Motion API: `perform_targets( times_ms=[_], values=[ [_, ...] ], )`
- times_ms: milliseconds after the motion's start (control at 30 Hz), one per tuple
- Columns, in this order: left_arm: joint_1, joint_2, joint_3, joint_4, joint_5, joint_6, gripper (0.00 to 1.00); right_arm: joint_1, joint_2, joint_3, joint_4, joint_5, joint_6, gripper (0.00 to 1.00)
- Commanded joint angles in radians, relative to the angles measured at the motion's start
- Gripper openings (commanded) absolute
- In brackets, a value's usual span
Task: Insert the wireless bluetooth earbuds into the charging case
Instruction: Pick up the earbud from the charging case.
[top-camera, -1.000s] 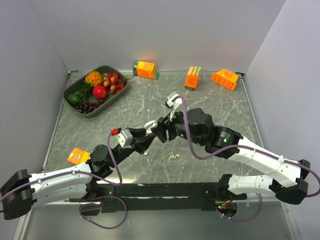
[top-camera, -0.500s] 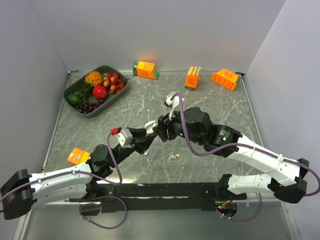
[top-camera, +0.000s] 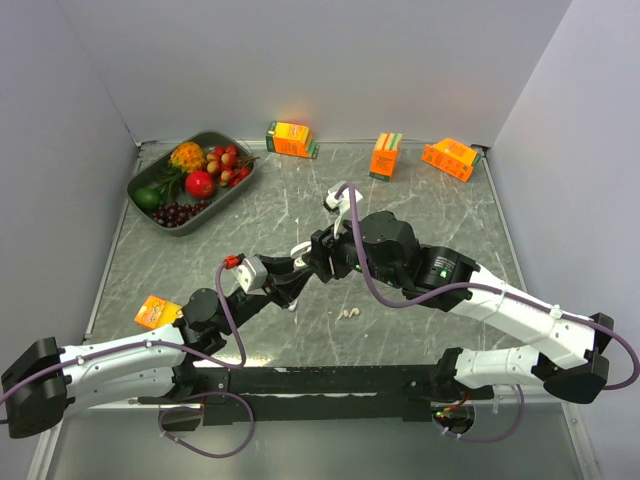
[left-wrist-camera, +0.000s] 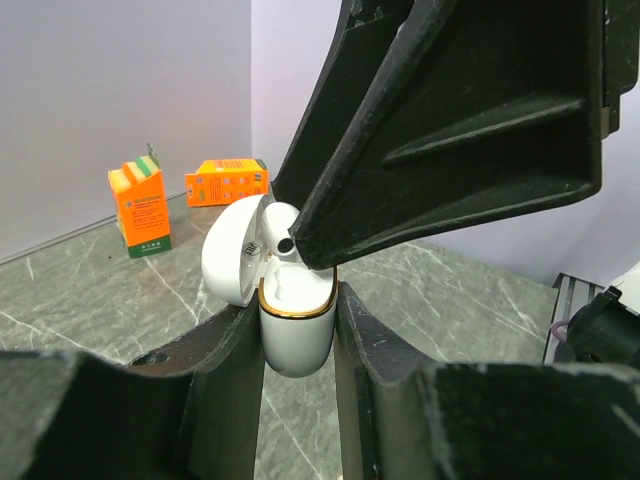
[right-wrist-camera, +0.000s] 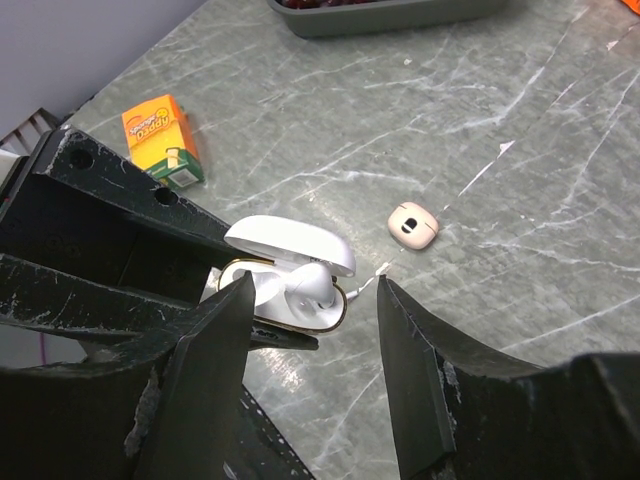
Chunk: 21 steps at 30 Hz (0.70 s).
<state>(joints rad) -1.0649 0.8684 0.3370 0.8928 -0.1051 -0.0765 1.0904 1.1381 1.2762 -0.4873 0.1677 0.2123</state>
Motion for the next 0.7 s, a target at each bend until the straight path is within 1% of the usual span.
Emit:
perform_targets(
  times_ms=[0, 500, 633, 667],
  values=[
    [-0.004, 0.004, 0.040, 0.032, 0.007, -0.026, 0.01, 0.000, 0.006, 0.049, 0.015, 0.006, -0.007, 0.58],
    [-0.006, 0.004, 0.036, 0.031, 0.005, -0.034, 0.01, 0.000, 0.008, 0.054, 0.019, 0.012, -0.005, 0.44],
    [-0.004, 0.009, 0.036, 0.031, 0.008, -0.037, 0.01, -0.001, 0.006, 0.057, 0.023, 0.015, -0.008, 0.38],
    [-0.004, 0.009, 0.037, 0.031, 0.008, -0.037, 0.01, -0.001, 0.006, 0.058, 0.024, 0.015, -0.008, 0.35]
  ],
)
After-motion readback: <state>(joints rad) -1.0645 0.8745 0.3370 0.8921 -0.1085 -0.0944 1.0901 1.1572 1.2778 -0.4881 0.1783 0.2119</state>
